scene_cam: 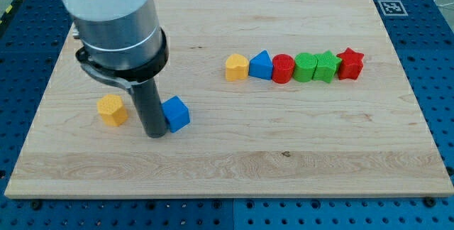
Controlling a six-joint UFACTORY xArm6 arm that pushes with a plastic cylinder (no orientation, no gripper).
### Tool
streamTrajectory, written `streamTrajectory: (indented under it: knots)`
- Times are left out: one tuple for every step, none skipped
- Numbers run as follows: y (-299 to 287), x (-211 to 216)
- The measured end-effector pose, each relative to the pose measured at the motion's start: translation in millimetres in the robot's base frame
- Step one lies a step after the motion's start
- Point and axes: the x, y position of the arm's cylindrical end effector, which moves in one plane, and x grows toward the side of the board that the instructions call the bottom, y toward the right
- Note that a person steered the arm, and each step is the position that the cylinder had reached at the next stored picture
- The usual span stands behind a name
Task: Move the blue cube to the left of yellow heart
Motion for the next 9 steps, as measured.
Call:
streamTrajectory:
  knots:
    - [11, -5]
    - [16, -14]
    - [21, -29]
    - [30, -44]
    - [40, -54]
    - [47, -53]
    - [51, -30]
    - [65, -23]
    - [72, -24]
